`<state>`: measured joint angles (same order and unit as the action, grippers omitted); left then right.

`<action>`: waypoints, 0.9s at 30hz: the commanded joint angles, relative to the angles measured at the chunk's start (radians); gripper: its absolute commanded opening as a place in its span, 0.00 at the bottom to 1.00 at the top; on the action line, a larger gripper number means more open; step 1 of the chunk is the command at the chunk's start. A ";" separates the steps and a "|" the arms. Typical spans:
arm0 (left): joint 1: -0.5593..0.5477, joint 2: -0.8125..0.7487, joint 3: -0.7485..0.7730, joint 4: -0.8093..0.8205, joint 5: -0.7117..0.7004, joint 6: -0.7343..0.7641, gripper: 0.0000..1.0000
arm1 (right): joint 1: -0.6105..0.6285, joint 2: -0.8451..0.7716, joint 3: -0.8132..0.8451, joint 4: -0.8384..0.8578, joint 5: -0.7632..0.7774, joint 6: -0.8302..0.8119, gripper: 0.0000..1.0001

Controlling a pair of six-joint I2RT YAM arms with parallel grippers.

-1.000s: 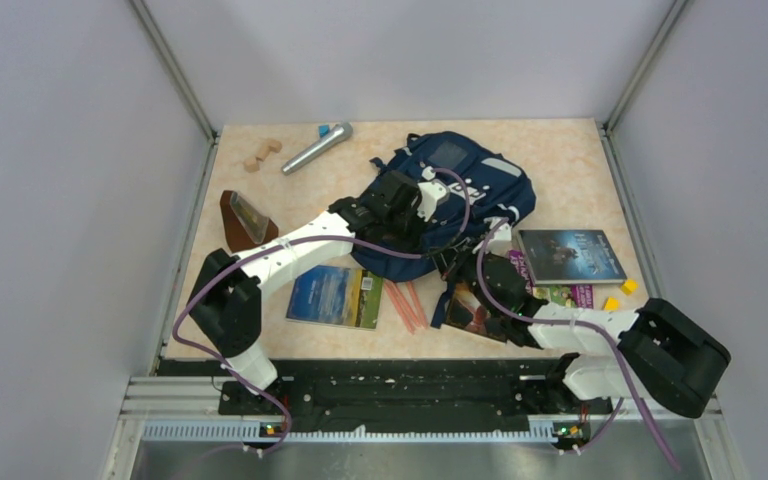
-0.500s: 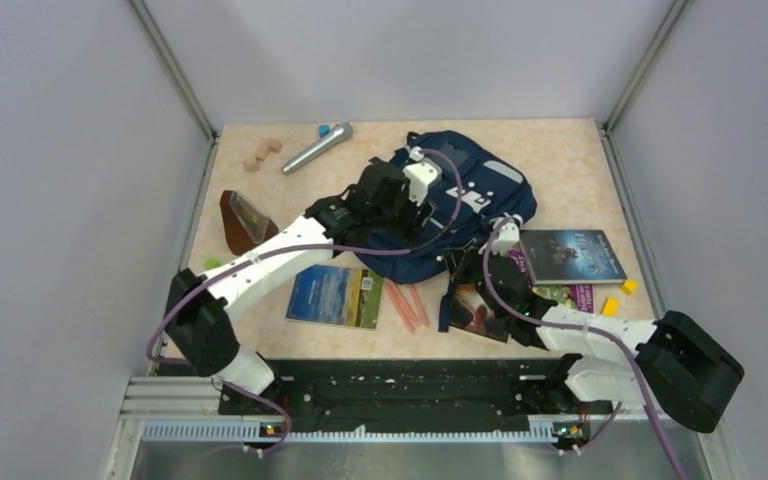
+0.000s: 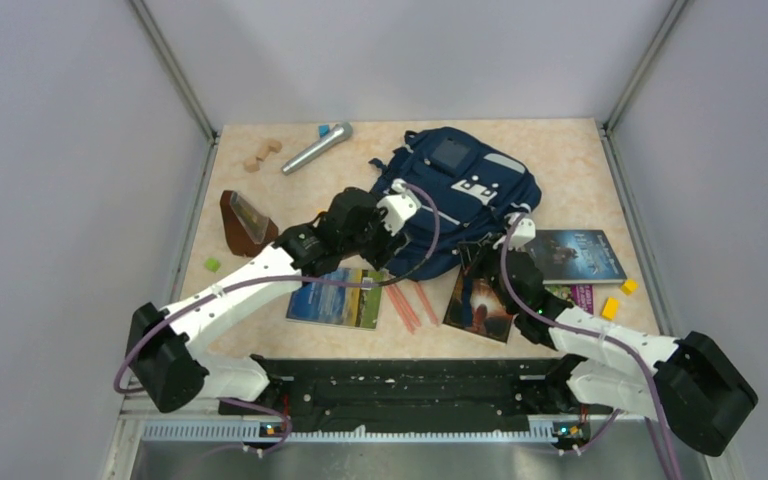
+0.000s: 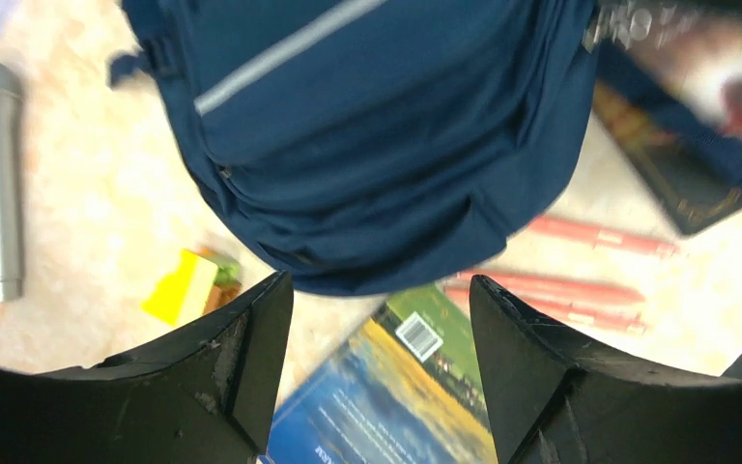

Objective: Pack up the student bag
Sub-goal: Unzip the student bag at the center of the board.

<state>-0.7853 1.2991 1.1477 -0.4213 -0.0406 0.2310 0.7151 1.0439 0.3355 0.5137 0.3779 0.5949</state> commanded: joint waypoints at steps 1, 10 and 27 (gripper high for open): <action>-0.002 0.033 -0.080 0.037 0.074 0.076 0.72 | -0.008 -0.056 0.029 0.056 0.001 -0.013 0.00; -0.002 0.180 -0.022 0.050 0.081 0.074 0.69 | -0.009 -0.076 0.018 0.054 -0.005 -0.008 0.00; -0.002 0.270 0.039 0.039 0.125 -0.004 0.09 | -0.013 -0.058 0.017 0.072 -0.002 -0.025 0.00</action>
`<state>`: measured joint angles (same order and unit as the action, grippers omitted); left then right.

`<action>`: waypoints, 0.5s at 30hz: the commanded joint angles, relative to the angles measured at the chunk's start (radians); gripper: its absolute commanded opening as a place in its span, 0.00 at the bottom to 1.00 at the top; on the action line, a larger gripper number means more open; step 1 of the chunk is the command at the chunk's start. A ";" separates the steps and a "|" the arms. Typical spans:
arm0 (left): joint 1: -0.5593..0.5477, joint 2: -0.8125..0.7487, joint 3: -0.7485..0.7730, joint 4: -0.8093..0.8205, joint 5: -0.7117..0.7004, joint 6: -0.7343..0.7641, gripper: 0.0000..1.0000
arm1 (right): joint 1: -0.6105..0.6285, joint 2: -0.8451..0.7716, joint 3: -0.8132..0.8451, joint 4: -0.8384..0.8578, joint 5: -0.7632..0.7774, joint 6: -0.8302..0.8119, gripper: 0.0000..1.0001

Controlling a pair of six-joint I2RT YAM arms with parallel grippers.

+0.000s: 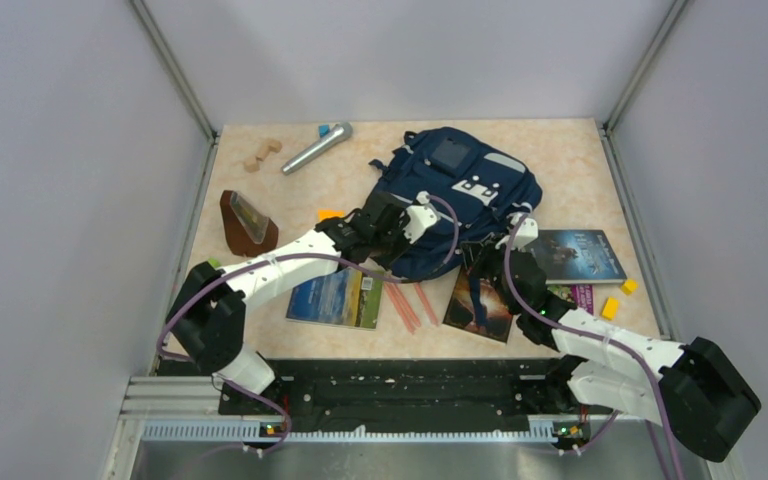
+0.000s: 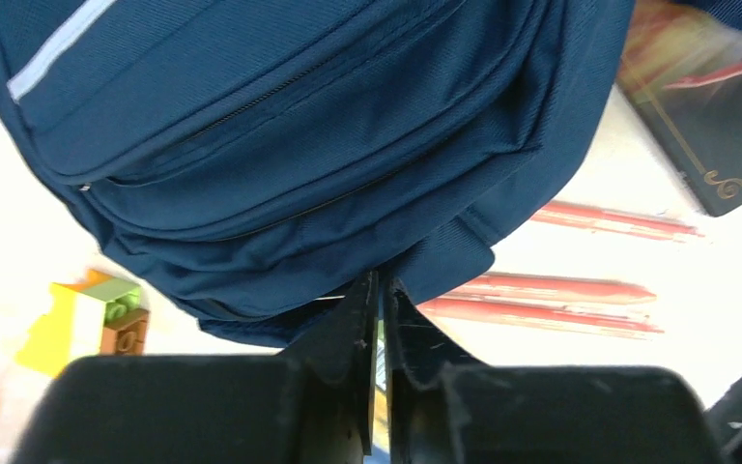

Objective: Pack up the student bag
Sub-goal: Unzip the student bag at the center of the board.

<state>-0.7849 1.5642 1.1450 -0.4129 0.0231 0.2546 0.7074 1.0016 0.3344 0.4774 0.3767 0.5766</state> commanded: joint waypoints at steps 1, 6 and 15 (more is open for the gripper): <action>-0.003 0.006 0.041 0.031 0.068 -0.032 0.03 | -0.006 -0.015 0.019 0.107 0.002 -0.006 0.00; -0.002 0.000 0.043 0.035 0.111 -0.060 0.00 | -0.006 -0.025 0.019 0.099 0.010 -0.013 0.00; -0.003 -0.039 0.034 0.068 0.190 -0.109 0.00 | -0.006 -0.060 0.026 0.063 0.018 -0.038 0.00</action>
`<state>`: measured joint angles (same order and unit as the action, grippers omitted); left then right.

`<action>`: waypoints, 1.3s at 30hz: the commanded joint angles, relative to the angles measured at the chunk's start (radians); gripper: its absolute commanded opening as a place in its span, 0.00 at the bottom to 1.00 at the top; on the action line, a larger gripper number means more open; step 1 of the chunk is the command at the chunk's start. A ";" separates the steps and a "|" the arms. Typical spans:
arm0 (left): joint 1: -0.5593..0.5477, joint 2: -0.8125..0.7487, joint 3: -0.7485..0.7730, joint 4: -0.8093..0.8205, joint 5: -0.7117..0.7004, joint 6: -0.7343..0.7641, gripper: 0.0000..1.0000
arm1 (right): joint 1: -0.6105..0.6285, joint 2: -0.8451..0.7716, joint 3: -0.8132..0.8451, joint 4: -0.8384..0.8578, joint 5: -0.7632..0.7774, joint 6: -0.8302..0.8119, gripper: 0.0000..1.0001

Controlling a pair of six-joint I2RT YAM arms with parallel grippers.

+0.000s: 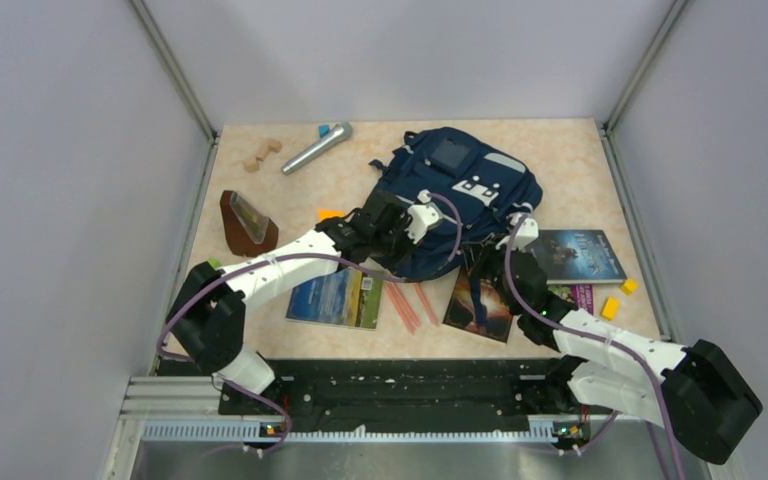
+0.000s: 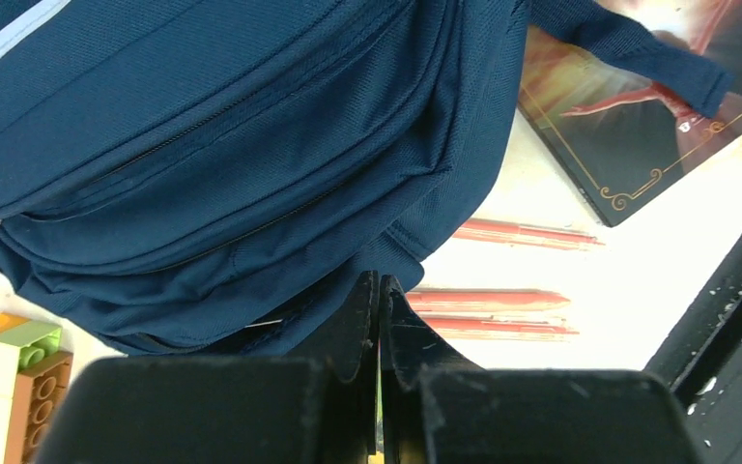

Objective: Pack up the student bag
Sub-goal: Unzip the student bag at the center of the board.

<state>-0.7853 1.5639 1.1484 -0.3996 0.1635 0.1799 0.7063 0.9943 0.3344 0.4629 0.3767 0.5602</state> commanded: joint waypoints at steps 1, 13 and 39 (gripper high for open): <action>-0.003 -0.040 0.030 0.056 0.051 -0.036 0.00 | -0.005 -0.055 0.026 0.078 0.016 -0.026 0.00; -0.002 -0.043 0.022 0.079 0.059 -0.064 0.00 | 0.010 -0.024 0.031 0.144 -0.095 -0.054 0.00; 0.003 -0.054 -0.076 0.171 -0.314 0.142 0.74 | 0.050 -0.067 0.012 0.127 -0.026 -0.017 0.00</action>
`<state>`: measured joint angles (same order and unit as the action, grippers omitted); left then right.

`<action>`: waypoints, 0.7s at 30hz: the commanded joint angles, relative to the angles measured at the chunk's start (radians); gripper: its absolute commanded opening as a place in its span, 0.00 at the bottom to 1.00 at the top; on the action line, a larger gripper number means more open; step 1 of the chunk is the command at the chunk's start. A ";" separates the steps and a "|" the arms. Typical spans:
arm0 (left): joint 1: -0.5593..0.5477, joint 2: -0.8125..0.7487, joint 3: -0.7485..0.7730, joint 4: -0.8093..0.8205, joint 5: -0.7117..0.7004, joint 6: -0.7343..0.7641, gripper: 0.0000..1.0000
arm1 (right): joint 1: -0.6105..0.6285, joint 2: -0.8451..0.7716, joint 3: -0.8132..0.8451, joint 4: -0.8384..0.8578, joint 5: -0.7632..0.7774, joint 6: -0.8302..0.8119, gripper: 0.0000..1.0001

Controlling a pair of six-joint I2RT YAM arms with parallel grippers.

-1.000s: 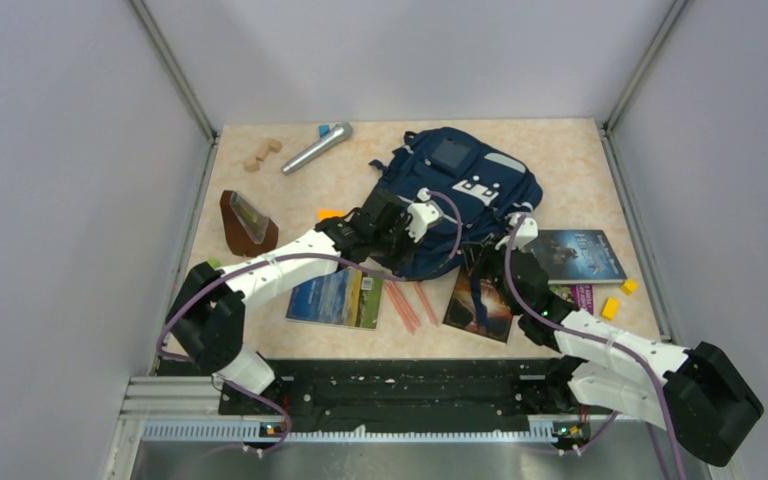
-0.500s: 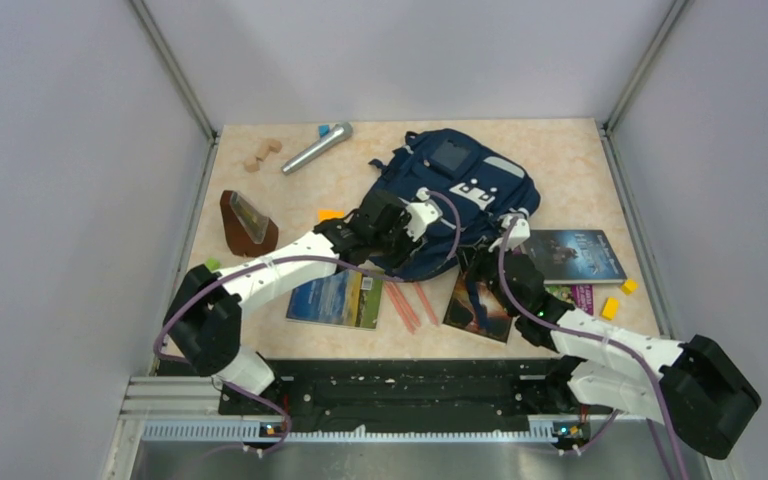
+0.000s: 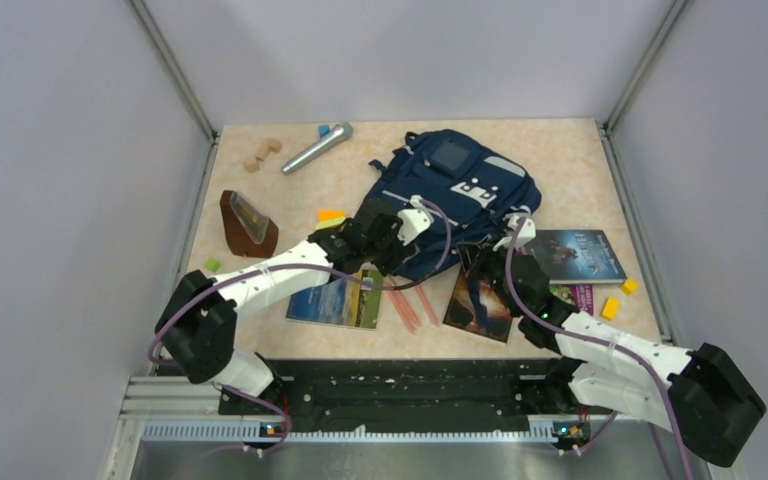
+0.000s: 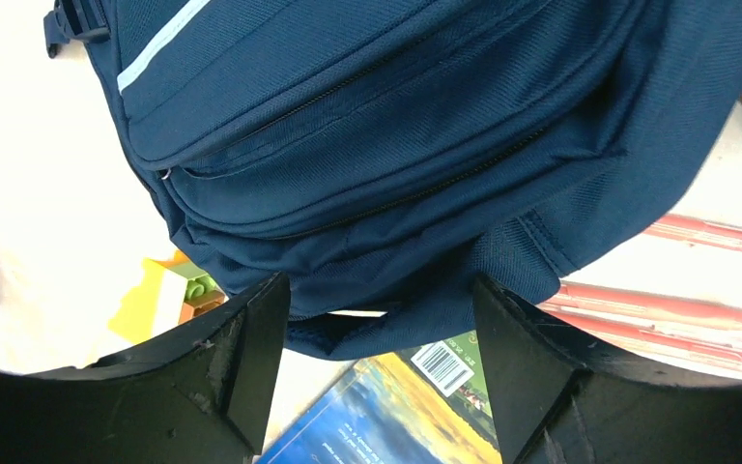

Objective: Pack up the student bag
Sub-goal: Unzip the student bag at the center of the board.

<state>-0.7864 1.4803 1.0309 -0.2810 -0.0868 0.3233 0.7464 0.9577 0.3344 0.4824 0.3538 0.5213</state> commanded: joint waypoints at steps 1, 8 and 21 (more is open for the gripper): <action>0.007 0.034 0.041 0.057 -0.061 0.000 0.74 | 0.010 -0.031 0.011 0.110 -0.004 0.021 0.00; 0.009 0.080 0.083 0.058 0.040 -0.018 0.64 | 0.009 -0.018 0.011 0.117 -0.019 0.021 0.00; 0.009 0.102 0.180 -0.001 0.314 -0.182 0.00 | 0.010 -0.013 0.002 0.127 -0.044 -0.035 0.00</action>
<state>-0.7719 1.6207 1.1633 -0.3256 0.1051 0.2371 0.7460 0.9577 0.3336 0.4858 0.3470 0.5003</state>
